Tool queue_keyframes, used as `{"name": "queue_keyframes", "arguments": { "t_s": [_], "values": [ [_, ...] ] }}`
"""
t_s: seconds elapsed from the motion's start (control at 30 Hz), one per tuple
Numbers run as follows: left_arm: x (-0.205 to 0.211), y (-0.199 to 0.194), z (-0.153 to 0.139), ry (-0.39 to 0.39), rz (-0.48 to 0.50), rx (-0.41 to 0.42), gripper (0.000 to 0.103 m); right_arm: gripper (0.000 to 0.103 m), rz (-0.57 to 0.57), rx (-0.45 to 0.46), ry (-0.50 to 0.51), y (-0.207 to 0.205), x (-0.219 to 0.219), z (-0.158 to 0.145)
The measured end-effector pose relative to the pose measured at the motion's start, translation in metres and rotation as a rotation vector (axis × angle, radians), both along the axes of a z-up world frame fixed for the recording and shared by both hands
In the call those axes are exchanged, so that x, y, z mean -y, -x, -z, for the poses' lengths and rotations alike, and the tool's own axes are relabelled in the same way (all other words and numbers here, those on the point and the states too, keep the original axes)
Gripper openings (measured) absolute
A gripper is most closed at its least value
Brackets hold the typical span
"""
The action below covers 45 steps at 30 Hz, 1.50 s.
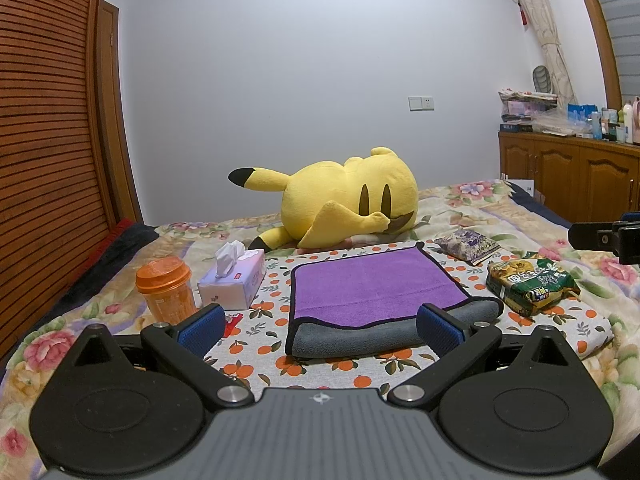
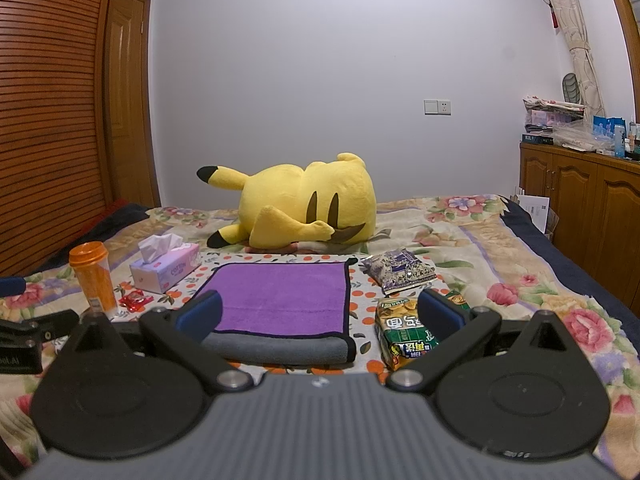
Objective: Fold towel
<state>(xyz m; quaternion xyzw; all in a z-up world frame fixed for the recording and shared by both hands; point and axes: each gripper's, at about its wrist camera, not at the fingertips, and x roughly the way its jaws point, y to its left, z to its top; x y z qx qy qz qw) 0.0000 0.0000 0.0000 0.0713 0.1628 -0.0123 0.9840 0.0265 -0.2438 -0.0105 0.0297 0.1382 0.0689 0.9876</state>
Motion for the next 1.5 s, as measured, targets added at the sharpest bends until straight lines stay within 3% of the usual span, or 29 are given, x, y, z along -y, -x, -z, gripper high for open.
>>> {"name": "queue_keyframes", "arguments": {
  "t_s": [0.9,1.5],
  "values": [
    [0.0,0.0,0.0,-0.003,0.0,-0.002,0.103,0.103,-0.001,0.0,0.0,0.002,0.001,-0.001],
    [-0.004,-0.031,0.013,-0.015,0.006,-0.12,0.103,0.103,-0.037,-0.101,0.026,-0.03,-0.006,0.007]
  ]
}}
